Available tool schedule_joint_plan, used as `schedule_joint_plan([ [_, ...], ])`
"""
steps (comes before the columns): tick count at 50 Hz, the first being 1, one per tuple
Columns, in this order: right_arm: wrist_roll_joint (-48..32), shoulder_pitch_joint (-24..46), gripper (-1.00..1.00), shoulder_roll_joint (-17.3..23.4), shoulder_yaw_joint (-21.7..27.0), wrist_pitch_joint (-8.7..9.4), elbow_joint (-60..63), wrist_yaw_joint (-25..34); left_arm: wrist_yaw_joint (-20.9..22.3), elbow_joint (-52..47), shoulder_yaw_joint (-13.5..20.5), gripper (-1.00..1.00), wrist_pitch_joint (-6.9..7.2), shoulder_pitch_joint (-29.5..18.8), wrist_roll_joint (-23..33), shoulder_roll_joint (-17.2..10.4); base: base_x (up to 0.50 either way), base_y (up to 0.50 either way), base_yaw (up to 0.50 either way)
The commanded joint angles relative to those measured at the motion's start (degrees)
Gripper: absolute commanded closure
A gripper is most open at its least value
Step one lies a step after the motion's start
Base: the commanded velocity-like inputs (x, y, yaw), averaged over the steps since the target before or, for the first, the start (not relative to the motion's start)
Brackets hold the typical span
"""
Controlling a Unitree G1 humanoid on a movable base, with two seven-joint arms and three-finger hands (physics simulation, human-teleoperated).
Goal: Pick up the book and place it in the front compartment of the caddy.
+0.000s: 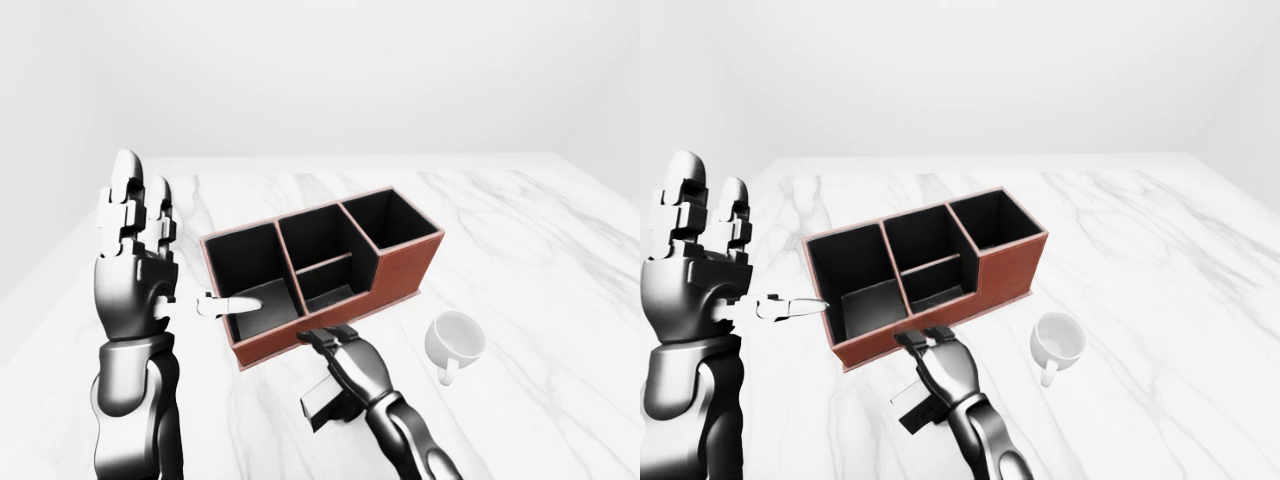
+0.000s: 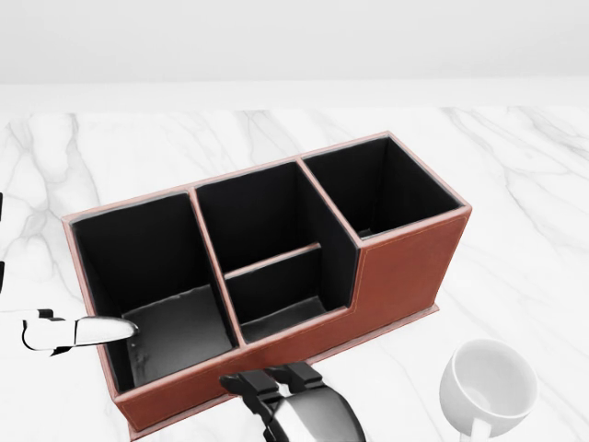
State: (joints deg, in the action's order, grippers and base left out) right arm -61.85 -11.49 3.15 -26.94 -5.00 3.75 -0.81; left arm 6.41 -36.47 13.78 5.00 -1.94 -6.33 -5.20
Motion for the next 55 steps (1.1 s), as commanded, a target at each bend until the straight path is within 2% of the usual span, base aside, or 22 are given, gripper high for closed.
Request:
schedule_joint_plan([
  [1,-0.17,-0.55,1.0,0.09,0.16,0.0,-2.61,-0.33,-0.03,0.11,-0.17,-1.0,0.0,0.03,0.09,0.04,0.0,0.0,0.0],
  [13,-0.72,-0.71,1.0,0.17,0.07,0.0,-2.22,-0.09,0.03,-0.16,-0.23,-1.0,0.0,0.19,0.07,0.1,0.0,0.0,0.0],
  [25,-0.56,-0.11,1.0,0.04,0.78,0.0,1.65,2.69,0.06,-0.24,0.0,-1.0,0.0,0.05,-0.11,0.03,0.0,0.0,0.0],
  [32,0.14,1.1,1.0,-0.17,3.32,1.57,8.42,7.42,0.04,-0.16,0.01,-1.0,0.0,0.14,-0.13,0.06,0.0,0.0,0.0],
  [43,0.08,1.63,1.0,-0.5,5.1,2.52,13.51,10.7,0.04,-0.07,-0.13,-1.0,0.0,0.19,0.02,0.11,0.0,0.0,0.0],
  [55,0.49,3.85,1.0,-1.23,8.37,4.37,19.49,15.85,0.12,-0.17,-0.07,-1.0,0.0,0.3,0.03,0.13,0.0,0.0,0.0],
])
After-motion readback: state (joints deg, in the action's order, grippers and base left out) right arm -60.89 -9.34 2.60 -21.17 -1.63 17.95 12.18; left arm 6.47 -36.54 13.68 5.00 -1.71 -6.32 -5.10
